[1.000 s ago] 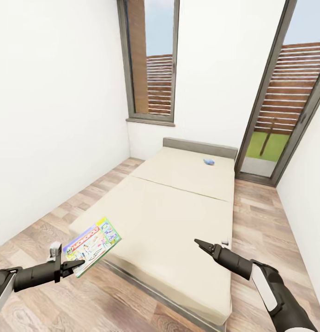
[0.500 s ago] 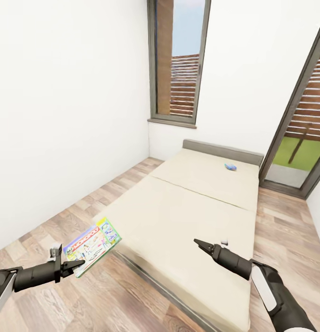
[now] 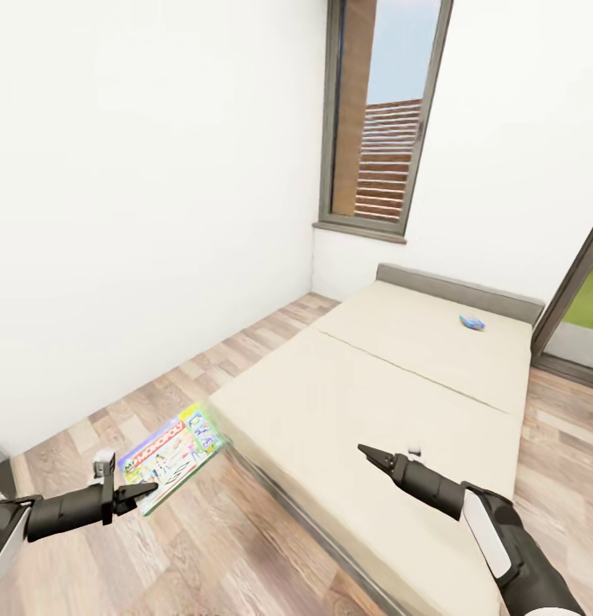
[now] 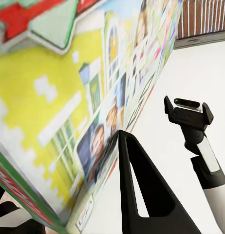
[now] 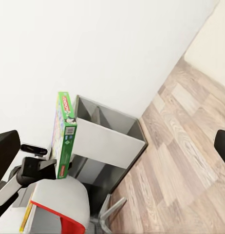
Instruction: Put all the toys in the child's room - the three board games (two on the bed and one on the table), the two jigsaw puzzles on the table, and the tennis ball on the table - inside the toy box on the table in the child's room.
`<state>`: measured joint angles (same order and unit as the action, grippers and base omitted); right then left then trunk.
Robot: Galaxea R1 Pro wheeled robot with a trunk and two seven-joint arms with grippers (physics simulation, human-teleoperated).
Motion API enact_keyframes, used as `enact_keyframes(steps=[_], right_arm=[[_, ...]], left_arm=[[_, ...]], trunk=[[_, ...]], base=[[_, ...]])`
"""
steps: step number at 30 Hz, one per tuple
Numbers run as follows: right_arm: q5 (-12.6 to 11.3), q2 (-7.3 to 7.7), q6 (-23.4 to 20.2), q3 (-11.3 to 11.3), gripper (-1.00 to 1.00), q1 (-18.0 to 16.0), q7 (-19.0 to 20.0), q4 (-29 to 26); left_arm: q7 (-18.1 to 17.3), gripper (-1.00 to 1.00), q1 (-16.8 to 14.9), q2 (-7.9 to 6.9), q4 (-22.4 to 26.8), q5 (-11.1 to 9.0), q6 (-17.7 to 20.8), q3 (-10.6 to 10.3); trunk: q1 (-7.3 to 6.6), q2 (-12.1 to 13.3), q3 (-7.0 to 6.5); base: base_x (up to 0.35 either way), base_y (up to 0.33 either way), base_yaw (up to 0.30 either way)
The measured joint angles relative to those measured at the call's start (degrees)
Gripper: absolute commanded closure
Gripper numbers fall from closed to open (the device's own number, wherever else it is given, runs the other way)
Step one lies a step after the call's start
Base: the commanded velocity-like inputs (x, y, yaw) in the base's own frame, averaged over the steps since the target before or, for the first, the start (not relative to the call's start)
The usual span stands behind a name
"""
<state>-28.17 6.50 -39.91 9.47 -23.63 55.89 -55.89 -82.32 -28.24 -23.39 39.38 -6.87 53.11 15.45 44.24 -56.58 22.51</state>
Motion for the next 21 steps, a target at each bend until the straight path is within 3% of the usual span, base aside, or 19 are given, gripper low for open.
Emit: enact_keyframes(steps=[21], right_arm=[[0.00, 0.00, 0.00, -0.11, -1.00, 0.00, -0.30, 0.09]], left_arm=[[0.08, 1.00, 0.00, 0.01, 0.00, 0.05, -0.02, -0.01]], trunk=[[-4.62, 8.43, -3.78]], base=[[0.000, 0.000, 0.292]])
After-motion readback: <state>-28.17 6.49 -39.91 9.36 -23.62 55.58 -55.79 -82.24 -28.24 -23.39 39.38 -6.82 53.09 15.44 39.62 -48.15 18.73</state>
